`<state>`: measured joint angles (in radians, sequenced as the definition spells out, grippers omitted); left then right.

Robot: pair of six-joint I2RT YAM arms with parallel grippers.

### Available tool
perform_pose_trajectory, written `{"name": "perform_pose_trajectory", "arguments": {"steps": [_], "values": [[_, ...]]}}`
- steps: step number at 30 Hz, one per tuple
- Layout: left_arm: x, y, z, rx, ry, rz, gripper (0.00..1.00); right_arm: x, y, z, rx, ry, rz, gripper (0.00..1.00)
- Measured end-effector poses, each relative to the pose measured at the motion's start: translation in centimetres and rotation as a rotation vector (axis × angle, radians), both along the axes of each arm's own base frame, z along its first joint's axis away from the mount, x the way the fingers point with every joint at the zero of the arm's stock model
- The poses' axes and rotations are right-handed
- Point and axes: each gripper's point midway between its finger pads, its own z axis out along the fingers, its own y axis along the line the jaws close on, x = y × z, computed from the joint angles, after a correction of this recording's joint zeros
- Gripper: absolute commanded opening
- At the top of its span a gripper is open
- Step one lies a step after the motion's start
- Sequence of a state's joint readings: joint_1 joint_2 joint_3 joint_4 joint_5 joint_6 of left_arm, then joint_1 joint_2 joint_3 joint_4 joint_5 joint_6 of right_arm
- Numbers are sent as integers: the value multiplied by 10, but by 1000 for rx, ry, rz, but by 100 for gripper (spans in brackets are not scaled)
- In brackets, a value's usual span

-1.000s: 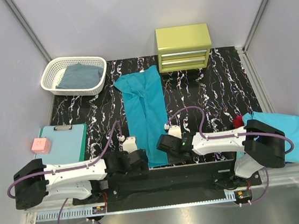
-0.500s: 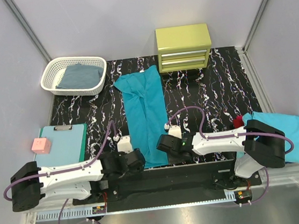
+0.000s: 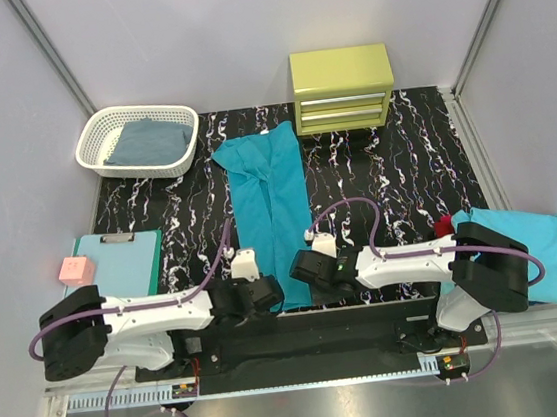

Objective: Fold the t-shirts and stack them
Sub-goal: Fold the tshirt

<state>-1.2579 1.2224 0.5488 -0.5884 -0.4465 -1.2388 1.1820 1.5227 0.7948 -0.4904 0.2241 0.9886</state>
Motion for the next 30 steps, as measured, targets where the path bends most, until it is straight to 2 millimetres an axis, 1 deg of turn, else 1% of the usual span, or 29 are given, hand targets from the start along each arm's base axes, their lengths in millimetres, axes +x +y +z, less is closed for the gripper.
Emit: {"name": "perform_pose_trajectory", "arguments": {"steps": [4,7,8,10,11,18,21,25,29,30], "values": [[3,-8,0,-13,-8,-11,26,0,0,0,1,0,-3,28],[3,-8,0,-12,-7,-16,17,0,1,0,4,0,-5,22],[2,-8,0,-11,-6,-17,9,0,1,0,8,0,-7,13],[2,-8,0,-15,-5,-16,0,0,2,0,14,1,-12,5],[1,-8,1,-16,-1,-18,0,0,2,0,15,1,-12,0],[-9,3,7,6,14,-42,0,0,2,0,16,-3,-15,0],[-14,5,15,5,11,-62,0,-1,1,1,5,-14,-13,0],[-12,-1,34,-19,-6,-66,0,-2,-6,3,-26,-20,-12,0],[-7,-10,54,-47,-29,-64,0,2,-8,12,-49,-39,-12,0],[-7,-11,55,-49,-32,-64,0,4,-7,16,-51,-47,-11,0]]}}
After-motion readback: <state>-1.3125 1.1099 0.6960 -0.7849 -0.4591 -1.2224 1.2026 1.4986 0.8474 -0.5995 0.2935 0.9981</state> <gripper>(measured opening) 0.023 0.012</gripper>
